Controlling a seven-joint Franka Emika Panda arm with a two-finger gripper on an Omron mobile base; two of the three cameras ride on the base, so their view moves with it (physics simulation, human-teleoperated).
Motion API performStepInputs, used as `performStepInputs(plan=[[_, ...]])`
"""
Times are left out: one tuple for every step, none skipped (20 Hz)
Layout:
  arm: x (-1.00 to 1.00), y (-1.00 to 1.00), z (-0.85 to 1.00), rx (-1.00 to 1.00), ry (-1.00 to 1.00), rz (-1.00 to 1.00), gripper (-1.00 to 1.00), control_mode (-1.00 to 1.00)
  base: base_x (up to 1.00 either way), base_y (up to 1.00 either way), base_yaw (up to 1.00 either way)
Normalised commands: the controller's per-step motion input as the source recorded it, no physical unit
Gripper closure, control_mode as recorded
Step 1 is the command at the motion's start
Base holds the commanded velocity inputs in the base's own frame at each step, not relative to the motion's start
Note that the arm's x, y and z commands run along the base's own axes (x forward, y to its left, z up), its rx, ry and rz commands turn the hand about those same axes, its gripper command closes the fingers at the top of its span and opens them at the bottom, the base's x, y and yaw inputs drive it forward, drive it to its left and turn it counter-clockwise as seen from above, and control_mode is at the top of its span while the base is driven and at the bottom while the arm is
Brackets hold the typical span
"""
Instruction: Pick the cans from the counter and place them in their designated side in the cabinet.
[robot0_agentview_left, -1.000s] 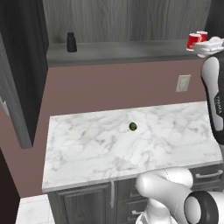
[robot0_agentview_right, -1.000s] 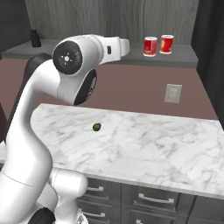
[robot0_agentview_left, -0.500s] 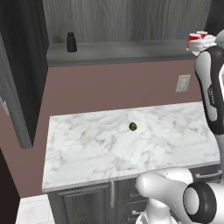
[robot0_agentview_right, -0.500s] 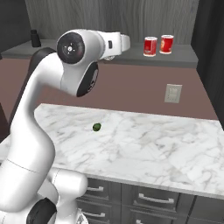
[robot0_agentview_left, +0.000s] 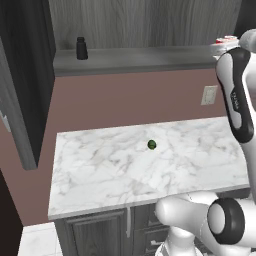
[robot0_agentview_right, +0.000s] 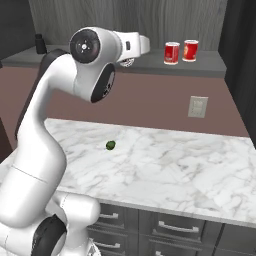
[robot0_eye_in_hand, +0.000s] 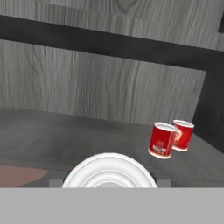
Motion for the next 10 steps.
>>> performStepInputs(plan=[[0.26, 0.0, 0.0, 0.0, 0.03, 0.0, 1.0, -1.0, 0.0, 0.0, 0.0], [0.27, 0.0, 0.0, -0.01, 0.03, 0.0, 1.0, -1.0, 0.0, 0.0, 0.0], [0.26, 0.0, 0.0, -0.01, 0.03, 0.0, 1.0, -1.0, 0.0, 0.0, 0.0], [0.28, 0.0, 0.0, -0.01, 0.03, 0.0, 1.0, -1.0, 0.0, 0.0, 0.0], [0.28, 0.0, 0.0, -0.01, 0.03, 0.0, 1.0, -1.0, 0.0, 0.0, 0.0], [0.28, 0.0, 0.0, -0.01, 0.02, 0.0, 1.0, -1.0, 0.0, 0.0, 0.0], [0.28, 0.0, 0.0, 0.0, 0.03, 0.0, 1.0, -1.0, 0.0, 0.0, 0.0], [0.25, 0.0, 0.0, 0.0, 0.03, 0.0, 1.0, -1.0, 0.0, 0.0, 0.0], [0.25, 0.0, 0.0, 0.0, 0.03, 0.0, 1.0, -1.0, 0.0, 0.0, 0.0], [0.22, 0.0, 0.0, -0.01, 0.03, 0.0, 1.0, -1.0, 0.0, 0.0, 0.0]])
